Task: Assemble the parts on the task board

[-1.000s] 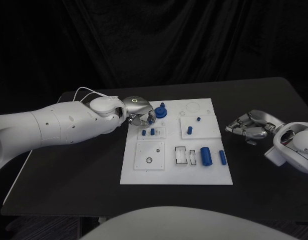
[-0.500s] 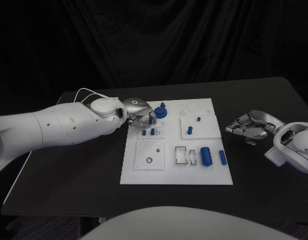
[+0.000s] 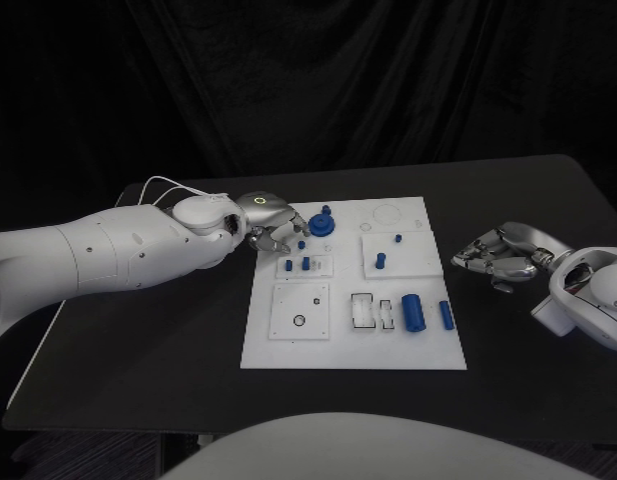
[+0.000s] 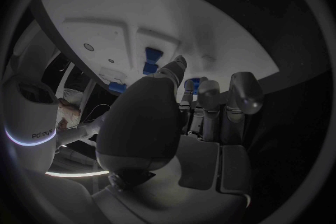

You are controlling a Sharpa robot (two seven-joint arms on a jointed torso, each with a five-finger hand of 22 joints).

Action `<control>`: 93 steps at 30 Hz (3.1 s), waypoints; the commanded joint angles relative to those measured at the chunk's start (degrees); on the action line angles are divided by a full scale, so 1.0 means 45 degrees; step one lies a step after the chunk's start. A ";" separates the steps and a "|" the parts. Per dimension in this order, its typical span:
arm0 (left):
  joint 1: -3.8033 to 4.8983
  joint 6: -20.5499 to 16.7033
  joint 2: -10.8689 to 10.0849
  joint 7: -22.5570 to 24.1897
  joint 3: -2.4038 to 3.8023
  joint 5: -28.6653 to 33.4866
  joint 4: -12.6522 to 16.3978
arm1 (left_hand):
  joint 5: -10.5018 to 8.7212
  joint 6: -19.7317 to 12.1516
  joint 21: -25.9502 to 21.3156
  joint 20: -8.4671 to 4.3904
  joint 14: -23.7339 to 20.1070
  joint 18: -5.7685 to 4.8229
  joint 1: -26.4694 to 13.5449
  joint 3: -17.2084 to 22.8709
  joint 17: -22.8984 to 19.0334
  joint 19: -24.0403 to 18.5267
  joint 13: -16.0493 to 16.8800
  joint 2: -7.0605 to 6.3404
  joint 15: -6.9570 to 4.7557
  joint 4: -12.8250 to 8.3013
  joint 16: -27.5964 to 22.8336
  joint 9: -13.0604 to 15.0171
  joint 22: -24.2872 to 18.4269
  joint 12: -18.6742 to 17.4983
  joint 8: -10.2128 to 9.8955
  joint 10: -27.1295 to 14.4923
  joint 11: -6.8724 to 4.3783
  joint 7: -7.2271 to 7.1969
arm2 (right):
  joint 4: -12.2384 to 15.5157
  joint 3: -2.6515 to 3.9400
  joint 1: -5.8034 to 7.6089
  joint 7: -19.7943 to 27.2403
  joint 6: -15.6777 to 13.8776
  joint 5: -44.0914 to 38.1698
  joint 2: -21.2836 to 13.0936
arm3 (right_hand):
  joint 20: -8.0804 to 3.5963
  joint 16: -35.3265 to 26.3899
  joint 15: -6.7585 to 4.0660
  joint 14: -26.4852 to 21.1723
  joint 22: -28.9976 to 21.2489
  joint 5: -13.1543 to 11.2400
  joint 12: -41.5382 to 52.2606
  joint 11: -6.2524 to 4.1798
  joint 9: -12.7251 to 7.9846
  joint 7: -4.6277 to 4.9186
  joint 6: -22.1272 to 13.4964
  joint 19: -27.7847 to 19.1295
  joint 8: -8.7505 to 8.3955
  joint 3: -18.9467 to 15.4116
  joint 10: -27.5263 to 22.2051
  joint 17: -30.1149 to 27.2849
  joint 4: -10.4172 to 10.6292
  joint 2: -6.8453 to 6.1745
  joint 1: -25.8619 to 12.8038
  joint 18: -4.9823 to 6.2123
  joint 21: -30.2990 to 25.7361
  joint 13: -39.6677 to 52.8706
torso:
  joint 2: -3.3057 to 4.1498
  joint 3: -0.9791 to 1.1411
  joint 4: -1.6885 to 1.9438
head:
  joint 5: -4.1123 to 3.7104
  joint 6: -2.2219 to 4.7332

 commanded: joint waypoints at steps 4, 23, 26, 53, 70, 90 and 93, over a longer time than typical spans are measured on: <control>-0.0018 -0.3117 -0.0419 -0.0338 0.0010 0.0011 -0.0109 | -0.0042 -0.0248 -0.0397 0.0014 -0.0165 0.0267 -0.0006 -0.0122 -0.0331 -0.0199 -0.0070 -0.0147 0.0002 0.0082 -0.0206 -0.0132 0.1561 -0.0084 -0.0036 -0.0269 -0.0013 -0.0080 | 0.0335 0.0013 0.0104 -0.0005 -0.0540 -0.0019 -0.0203 | -0.0010 -0.0084 -0.0030 -0.0086 0.1058 0.0061 -0.0029 0.0021 0.0001 -0.0016 0.0067 -0.0055 -0.0046 0.0086 -0.0077 0.1046 -0.0015 -0.0063 0.0096 0.0090 -0.0072 -0.0716 | 0.0008 -0.0008 0.0000 | 0.0076 0.0002; 0.0010 -0.3025 -0.2757 0.5773 0.0008 1.1731 0.2649 | 0.3759 0.1749 -1.0001 0.1375 -0.7589 0.0592 -0.1279 -0.0237 -0.5990 -0.6645 -0.0302 0.1315 0.2108 0.1383 -0.6621 -0.0911 -0.1162 0.1925 0.0126 -0.0788 0.1278 0.1995 | 0.0622 0.0016 0.2114 -0.0241 0.0061 -0.2621 0.0609 | 0.0093 -0.2227 0.0075 -0.1378 0.0153 -0.0447 -0.3553 0.0105 0.0113 0.0048 0.0141 -0.1395 0.0034 0.0482 -0.3936 -0.0636 -0.0271 -0.0843 0.0839 0.0528 -0.3359 -0.5183 | -0.0141 -0.0400 0.0226 | 0.0859 0.0002; 0.0010 -0.2311 -0.2771 0.6420 0.0007 1.3446 0.2975 | 0.4155 0.1867 -1.1752 0.1551 -0.8362 0.0461 -0.1562 -0.1085 -0.7511 -0.8012 -0.0903 0.1699 0.2324 0.1385 -0.8041 -0.1110 -0.2413 0.2064 0.0088 -0.1109 0.1342 0.2002 | 0.0459 0.0017 0.2226 -0.0274 0.0379 -0.3099 0.0918 | 0.0049 -0.1787 0.0020 -0.0988 0.0345 -0.0448 -0.3945 0.0080 0.0160 0.0023 0.0228 -0.0893 0.0098 0.0573 -0.4211 -0.0311 -0.0447 -0.0951 0.1057 0.0408 -0.2621 -0.5617 | -0.0170 -0.0472 0.0296 | 0.0834 0.0002; -0.0729 0.2741 -0.3021 0.7888 0.0009 2.1052 0.5047 | 0.4733 -0.1727 -1.3226 0.2139 -1.5355 0.1164 -0.1774 -0.5069 -1.0413 -1.5633 -0.2981 0.3425 0.1497 0.1426 -1.3027 -0.3051 -1.1840 0.0458 -0.0132 -0.6108 0.0280 0.1816 | -0.1100 0.0018 0.1094 -0.0732 0.1361 -0.7818 0.1951 | 0.0470 -0.2303 0.0566 -0.1510 0.0753 -0.3368 -1.1115 0.1176 -0.0074 0.0209 -0.2094 -0.0869 -0.0823 0.3732 -0.9318 -0.0818 -0.1747 -0.2314 0.0489 0.0355 -0.2746 -1.1274 | 0.0174 -0.1290 0.1308 | -0.0402 0.0002; -0.0924 0.3628 -0.3142 0.7840 0.0010 2.1306 0.5244 | 0.4902 -0.3818 -1.3226 0.2336 -1.5681 0.1195 -0.1371 -0.5705 -1.0455 -1.5912 -0.3067 0.3741 0.1840 0.1408 -1.3259 -0.3379 -1.2609 0.0096 -0.0295 -0.7143 -0.0034 0.1078 | -0.1722 0.0018 0.0533 -0.0324 0.0214 -0.7972 0.2283 | 0.0548 -0.2548 0.0665 -0.1700 0.0723 -0.3343 -1.1334 0.1274 -0.0104 0.0037 -0.2305 -0.0963 -0.0837 0.3756 -0.9221 -0.1127 -0.1961 -0.2309 0.0471 0.0372 -0.2874 -1.1636 | 0.0190 -0.1337 0.1409 | -0.0916 0.0002; -0.0953 0.3901 -0.3222 0.7597 0.0010 2.1313 0.5254 | 0.5648 -0.4218 -1.3096 0.2617 -1.5415 0.1186 -0.0592 -0.5798 -1.0401 -1.5511 -0.3049 0.3853 0.2401 0.1372 -1.2708 -0.3396 -1.2206 0.0462 -0.0305 -0.7222 0.0546 0.0840 | -0.2345 0.0017 0.0224 0.0049 -0.0407 -0.7977 0.2774 | 0.0699 -0.2669 0.0806 -0.1798 0.0701 -0.3459 -1.1485 0.1231 -0.0023 0.0171 -0.1917 -0.0991 -0.0474 0.3814 -0.8174 -0.1493 -0.2000 -0.2125 0.0168 0.0395 -0.2897 -1.2307 | 0.0118 -0.1354 0.1352 | -0.1083 0.0002; -0.0955 0.3934 -0.3218 0.7566 0.0010 2.1313 0.5241 | 0.5691 -0.4212 -1.3097 0.2619 -1.5419 0.1180 -0.0555 -0.5801 -1.0403 -1.5503 -0.3048 0.3854 0.2406 0.1366 -1.2712 -0.3395 -1.2204 0.0490 -0.0303 -0.7221 0.0567 0.0881 | -0.2530 0.0017 0.0130 0.0047 -0.0353 -0.7977 0.2918 | 0.0701 -0.2628 0.0808 -0.1757 0.0722 -0.3376 -1.1530 0.1226 -0.0020 0.0198 -0.1906 -0.0936 -0.0461 0.3852 -0.8107 -0.1489 -0.2071 -0.2141 0.0221 0.0385 -0.2805 -1.2382 | 0.0119 -0.1344 0.1354 | -0.1080 0.0002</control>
